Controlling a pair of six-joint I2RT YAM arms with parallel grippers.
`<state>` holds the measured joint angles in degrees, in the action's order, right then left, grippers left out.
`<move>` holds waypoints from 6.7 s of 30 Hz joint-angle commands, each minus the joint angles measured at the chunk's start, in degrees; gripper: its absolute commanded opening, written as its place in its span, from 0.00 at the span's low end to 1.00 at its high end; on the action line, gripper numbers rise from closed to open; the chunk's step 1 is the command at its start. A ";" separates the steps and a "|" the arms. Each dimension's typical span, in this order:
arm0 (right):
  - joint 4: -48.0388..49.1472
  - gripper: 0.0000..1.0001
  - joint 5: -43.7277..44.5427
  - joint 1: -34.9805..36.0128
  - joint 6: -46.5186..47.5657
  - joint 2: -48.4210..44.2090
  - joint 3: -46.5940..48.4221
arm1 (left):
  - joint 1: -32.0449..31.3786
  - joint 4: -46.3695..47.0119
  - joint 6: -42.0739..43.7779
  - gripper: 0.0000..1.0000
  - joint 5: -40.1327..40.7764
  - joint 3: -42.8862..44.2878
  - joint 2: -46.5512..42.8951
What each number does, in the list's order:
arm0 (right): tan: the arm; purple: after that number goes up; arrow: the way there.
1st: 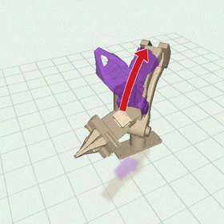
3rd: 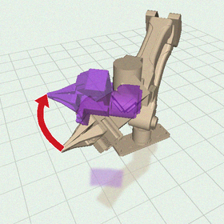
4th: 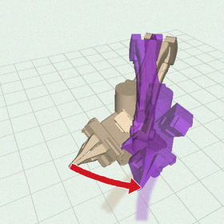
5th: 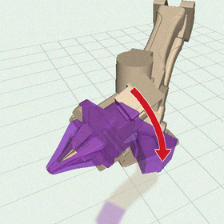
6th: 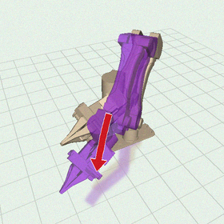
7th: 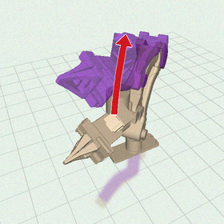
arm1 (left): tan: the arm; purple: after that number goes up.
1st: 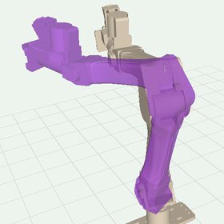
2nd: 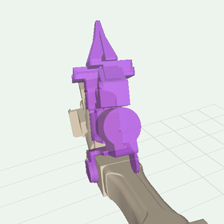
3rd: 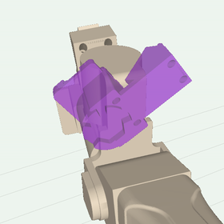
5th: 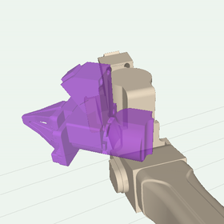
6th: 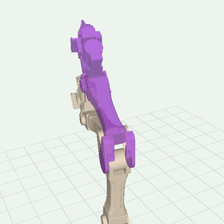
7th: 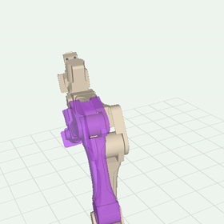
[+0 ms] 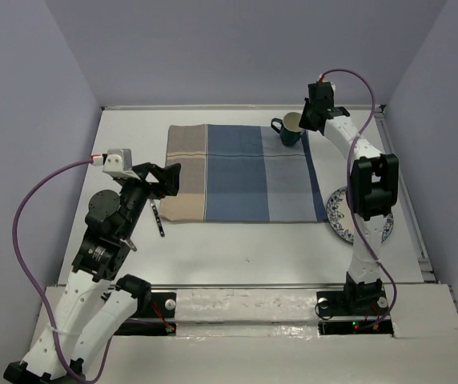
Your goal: Set the dinner table for one person
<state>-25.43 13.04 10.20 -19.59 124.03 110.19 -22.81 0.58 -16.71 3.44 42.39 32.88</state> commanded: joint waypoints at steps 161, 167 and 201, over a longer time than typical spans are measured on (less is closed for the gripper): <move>60.08 0.55 -21.22 17.49 -33.24 -13.72 -52.53 | -2.59 1.62 2.21 0.99 2.18 1.03 3.07; 47.15 0.82 -17.18 18.19 -25.15 -19.87 -51.39 | -2.50 1.62 2.03 0.99 2.80 0.94 2.89; 22.80 0.42 2.17 58.18 -0.97 8.42 -6.41 | 4.97 0.83 -1.57 0.99 19.85 -0.03 -6.87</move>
<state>0.32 12.97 68.01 -22.00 130.41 98.63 -18.24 -1.13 -18.11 22.15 42.39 26.85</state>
